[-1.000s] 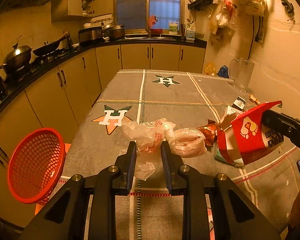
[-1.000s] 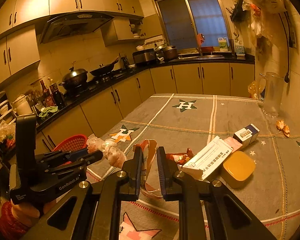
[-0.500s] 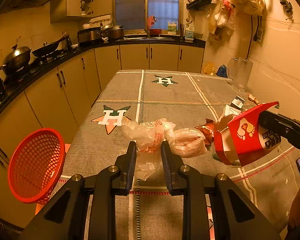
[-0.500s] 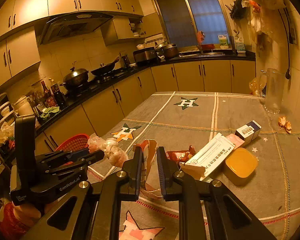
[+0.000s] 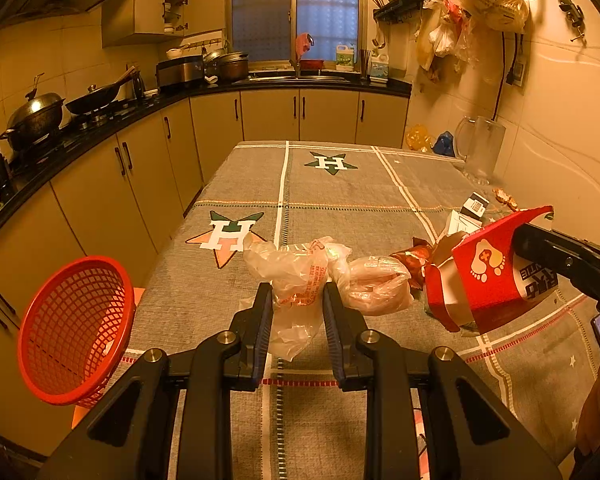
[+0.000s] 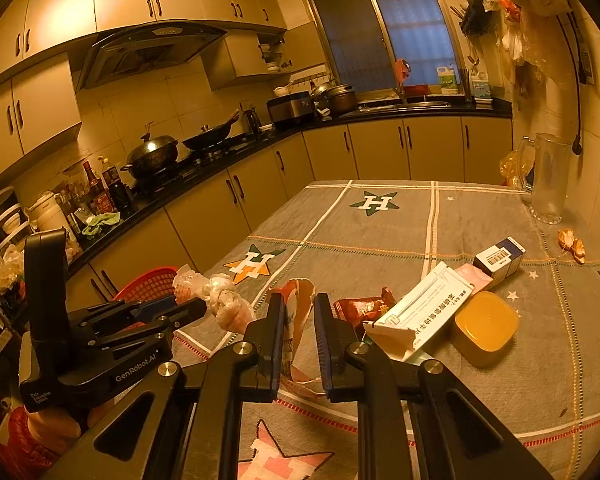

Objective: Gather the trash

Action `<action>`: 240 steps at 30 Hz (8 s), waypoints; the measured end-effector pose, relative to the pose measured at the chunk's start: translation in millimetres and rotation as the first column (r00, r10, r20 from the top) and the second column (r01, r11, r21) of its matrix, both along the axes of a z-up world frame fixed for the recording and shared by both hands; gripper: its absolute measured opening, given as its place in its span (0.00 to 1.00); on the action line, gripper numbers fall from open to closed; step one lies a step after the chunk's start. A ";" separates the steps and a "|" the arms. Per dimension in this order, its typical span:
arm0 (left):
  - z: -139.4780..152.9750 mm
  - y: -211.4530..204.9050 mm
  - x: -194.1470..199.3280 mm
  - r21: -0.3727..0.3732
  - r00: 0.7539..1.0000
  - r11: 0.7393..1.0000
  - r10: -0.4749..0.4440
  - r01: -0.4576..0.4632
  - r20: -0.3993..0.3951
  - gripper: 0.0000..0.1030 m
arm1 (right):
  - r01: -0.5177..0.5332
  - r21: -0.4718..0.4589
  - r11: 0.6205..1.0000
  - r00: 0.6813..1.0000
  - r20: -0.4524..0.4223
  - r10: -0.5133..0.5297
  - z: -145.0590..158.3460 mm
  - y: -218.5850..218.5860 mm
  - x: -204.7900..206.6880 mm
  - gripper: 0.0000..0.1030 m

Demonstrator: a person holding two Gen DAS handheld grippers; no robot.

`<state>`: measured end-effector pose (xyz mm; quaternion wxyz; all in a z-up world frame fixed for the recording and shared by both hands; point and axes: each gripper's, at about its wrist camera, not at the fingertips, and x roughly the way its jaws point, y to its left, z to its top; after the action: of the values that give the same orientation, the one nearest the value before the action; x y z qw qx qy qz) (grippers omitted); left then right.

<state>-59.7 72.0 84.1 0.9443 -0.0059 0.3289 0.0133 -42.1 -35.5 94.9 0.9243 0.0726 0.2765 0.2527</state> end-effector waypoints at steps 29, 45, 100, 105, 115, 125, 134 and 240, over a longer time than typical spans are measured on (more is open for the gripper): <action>1.8 31.0 -11.7 -0.051 1.000 0.998 0.025 -0.024 0.017 0.23 | -0.033 -0.008 0.999 0.999 -0.029 0.033 1.2 16.6 3.2 0.16; 13.4 84.3 -27.5 -0.060 0.990 0.990 0.131 -0.127 0.059 0.24 | -0.098 -0.011 0.995 0.995 -0.035 0.097 8.8 43.4 16.7 0.16; -20.3 216.8 -57.8 -0.050 0.911 0.910 0.412 -0.413 -0.016 0.53 | -0.323 0.007 0.946 0.928 -0.194 0.318 -11.0 251.7 75.5 0.30; -15.1 186.2 -52.5 -0.038 0.938 0.937 0.347 -0.347 -0.006 0.53 | -0.291 0.002 0.957 0.936 -0.204 0.286 -15.1 218.2 66.9 0.30; -22.1 102.5 -30.7 -0.002 0.981 0.982 0.190 -0.191 -0.046 0.53 | -0.142 0.032 0.989 0.963 -0.227 0.145 -16.8 118.4 56.6 0.30; -48.7 14.9 1.2 0.032 0.991 0.999 0.029 -0.025 -0.129 0.56 | -0.014 0.021 1.000 0.987 -0.158 0.017 -13.9 -3.1 49.0 0.30; -60.9 -5.2 12.4 0.046 0.987 0.999 0.002 0.005 -0.161 0.60 | -0.047 -0.102 0.994 0.989 -0.146 0.032 -29.8 -38.7 59.4 0.30; -32.9 -30.0 56.5 -0.059 0.996 0.994 -0.090 0.089 -0.013 0.41 | -0.004 -0.041 0.999 0.999 0.048 0.006 -26.5 -42.7 35.8 0.04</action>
<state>-3.2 41.9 51.2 0.9407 -0.0187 0.3364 -0.0388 -6.3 -78.2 68.4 0.9314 0.0466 0.2594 0.2512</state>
